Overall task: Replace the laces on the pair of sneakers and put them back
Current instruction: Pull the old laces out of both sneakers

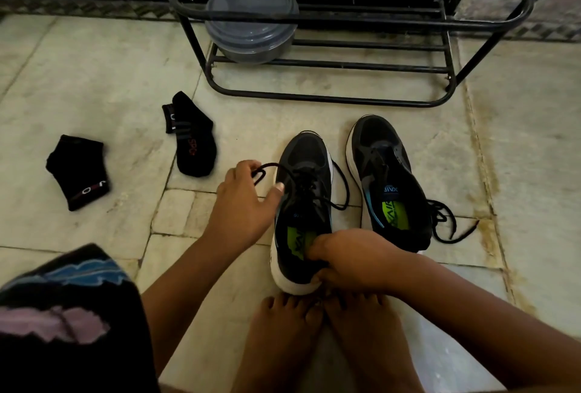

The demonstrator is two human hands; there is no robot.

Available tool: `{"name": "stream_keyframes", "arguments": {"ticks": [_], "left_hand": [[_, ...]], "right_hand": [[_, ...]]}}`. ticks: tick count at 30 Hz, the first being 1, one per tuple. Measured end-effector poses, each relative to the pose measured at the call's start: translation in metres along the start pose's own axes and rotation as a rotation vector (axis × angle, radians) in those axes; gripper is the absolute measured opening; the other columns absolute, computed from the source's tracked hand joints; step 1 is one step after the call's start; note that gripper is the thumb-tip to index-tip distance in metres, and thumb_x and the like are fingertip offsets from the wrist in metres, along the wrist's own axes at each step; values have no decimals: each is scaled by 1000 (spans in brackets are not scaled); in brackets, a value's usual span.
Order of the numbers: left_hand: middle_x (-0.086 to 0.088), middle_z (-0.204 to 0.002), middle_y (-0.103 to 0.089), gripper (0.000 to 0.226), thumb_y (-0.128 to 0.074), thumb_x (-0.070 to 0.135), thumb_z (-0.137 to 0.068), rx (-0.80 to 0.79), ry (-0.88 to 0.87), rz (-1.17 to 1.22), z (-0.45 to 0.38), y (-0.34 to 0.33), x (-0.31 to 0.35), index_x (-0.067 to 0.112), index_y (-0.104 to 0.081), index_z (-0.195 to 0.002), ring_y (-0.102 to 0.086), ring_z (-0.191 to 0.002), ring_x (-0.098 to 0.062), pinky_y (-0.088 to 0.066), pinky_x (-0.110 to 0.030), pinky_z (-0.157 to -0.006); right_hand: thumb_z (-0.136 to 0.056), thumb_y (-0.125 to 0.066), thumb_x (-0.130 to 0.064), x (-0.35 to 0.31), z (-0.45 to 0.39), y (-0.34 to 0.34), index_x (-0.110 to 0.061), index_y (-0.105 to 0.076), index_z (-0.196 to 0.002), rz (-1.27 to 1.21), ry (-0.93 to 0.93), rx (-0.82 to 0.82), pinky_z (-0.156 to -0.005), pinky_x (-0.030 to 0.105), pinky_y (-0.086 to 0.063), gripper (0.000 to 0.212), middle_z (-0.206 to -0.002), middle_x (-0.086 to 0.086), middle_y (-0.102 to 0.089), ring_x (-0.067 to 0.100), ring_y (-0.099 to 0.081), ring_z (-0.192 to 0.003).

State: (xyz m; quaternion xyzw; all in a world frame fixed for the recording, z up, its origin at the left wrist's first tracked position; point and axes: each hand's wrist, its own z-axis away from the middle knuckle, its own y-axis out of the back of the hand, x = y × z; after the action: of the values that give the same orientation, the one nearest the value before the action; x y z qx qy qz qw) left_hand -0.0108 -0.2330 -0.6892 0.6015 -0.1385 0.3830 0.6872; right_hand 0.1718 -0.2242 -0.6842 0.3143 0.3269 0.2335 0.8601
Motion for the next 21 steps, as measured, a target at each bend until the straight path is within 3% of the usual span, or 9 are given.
{"name": "stream_keyframes", "arguments": {"ticks": [2,4,8,13,16,19,21], "left_hand": [[-2,-145,-30,61,-56,34,-90,30,-125,54,8,-7,0,19,-29,-142,-38,-122,-8,-39,-30,-98],[1,-146,-26,61,-56,30,-91,38,-241,60,15,-16,2,18,-26,-144,-32,-117,0,-34,-22,-94],[-3,-140,-39,46,-44,26,-98,-11,-230,2,20,-39,-9,13,-34,-140,-43,-123,-13,-33,-18,-92],[-7,-134,-51,37,-34,15,-100,34,-247,-83,18,-44,-19,10,-44,-136,-53,-118,-21,-40,-25,-92],[-6,-134,-54,39,-33,13,-98,60,-244,-82,17,-42,-21,11,-42,-137,-56,-115,-22,-48,-33,-90],[-7,-119,-62,37,-34,12,-98,92,-218,-59,20,-42,-21,12,-44,-133,-63,-99,-24,-54,-41,-76],[-6,-112,-64,34,-35,13,-97,103,-173,-29,20,-42,-19,14,-42,-131,-64,-92,-24,-54,-44,-70]], "right_hand": [[-91,-49,-51,0,1,5,-31,-53,-127,79,43,78,-81,32,-50,41,-122,-9,-52,15,-55,-103],[-88,-46,-59,0,1,10,-32,-57,-123,104,70,183,-73,29,-49,45,-119,-14,-52,12,-56,-96],[-93,-37,-57,-1,-1,15,-29,-60,-116,82,21,275,-77,32,-50,43,-114,-10,-57,13,-52,-102],[-99,-34,-45,-4,2,8,-27,-62,-109,70,-80,354,-75,29,-48,35,-110,-9,-59,13,-47,-103],[-99,-32,-44,-4,6,4,-25,-62,-97,59,-156,426,-74,29,-45,36,-94,-7,-61,13,-47,-93],[-99,-29,-44,-3,1,6,-25,-62,-87,127,-234,480,-70,29,-35,40,-72,-5,-48,14,-39,-80],[-99,-29,-44,0,-2,7,-24,-63,-86,143,-264,504,-73,30,-38,42,-69,-4,-45,16,-39,-78]]}}
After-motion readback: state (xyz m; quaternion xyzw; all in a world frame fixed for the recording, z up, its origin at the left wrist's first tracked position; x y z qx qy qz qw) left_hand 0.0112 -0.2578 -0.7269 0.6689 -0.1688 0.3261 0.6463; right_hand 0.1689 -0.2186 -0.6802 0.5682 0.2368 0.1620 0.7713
